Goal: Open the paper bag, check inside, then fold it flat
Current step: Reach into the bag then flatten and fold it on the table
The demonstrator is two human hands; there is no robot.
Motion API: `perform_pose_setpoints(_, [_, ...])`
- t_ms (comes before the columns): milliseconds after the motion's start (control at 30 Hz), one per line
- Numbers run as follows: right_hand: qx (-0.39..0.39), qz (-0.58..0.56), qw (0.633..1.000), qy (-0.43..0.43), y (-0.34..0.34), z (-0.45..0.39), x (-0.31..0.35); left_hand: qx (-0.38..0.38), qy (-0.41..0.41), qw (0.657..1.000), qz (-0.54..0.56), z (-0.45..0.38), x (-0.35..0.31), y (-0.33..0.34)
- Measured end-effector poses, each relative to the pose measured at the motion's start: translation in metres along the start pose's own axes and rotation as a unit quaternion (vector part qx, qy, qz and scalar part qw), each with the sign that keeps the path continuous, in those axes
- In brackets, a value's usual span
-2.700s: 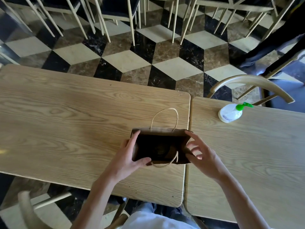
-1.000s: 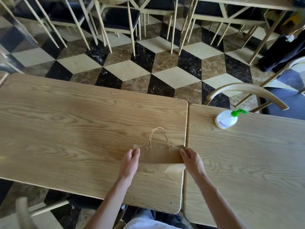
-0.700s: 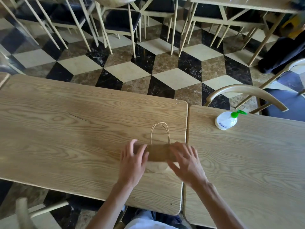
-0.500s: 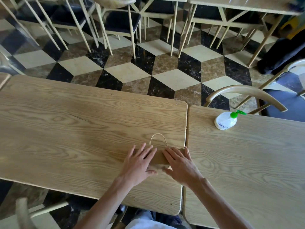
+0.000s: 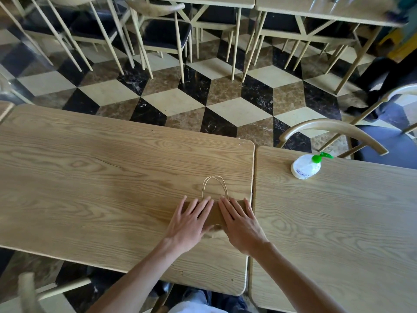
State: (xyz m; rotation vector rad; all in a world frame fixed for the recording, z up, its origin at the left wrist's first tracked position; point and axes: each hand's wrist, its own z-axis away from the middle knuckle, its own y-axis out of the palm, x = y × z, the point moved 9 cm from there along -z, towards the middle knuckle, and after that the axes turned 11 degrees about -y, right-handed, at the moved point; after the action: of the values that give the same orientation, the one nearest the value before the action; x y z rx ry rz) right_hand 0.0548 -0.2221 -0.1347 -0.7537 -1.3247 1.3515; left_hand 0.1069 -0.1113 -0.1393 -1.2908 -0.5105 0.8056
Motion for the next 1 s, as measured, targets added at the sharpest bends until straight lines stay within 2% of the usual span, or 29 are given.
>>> perform_pose_setpoints(100, [0.011,-0.048,0.999,0.0,0.007,0.0,-0.005,0.039,0.005,0.999,0.006,-0.003,0.001,0.008])
perform_pose_setpoints(167, [-0.013,-0.088,0.996,0.005,0.001,-0.003,-0.009,0.028,-0.017,0.999,0.041,-0.008,0.005,0.004])
perform_pose_setpoints(267, [-0.076,-0.089,0.992,0.052,-0.014,-0.01,-0.014,-0.037,-0.113,0.989,0.093,-0.013,0.016,-0.007])
perform_pose_setpoints(367, [-0.094,-0.061,0.985,0.132,-0.014,-0.017,-0.014,-0.08,-0.248,0.958,0.119,-0.012,0.025,-0.007])
perform_pose_setpoints(433, [-0.095,-0.048,0.978,0.178,-0.009,-0.022,-0.012,-0.084,-0.301,0.943,0.118,-0.012,0.025,-0.004])
perform_pose_setpoints(667, [-0.128,-0.018,0.961,0.244,0.001,-0.033,-0.013,-0.089,-0.33,0.935,0.096,-0.018,0.024,0.006])
perform_pose_setpoints(1000, [-0.174,-0.011,0.964,0.201,-0.005,-0.025,-0.024,-0.123,-0.341,0.928,0.084,-0.015,0.036,0.005])
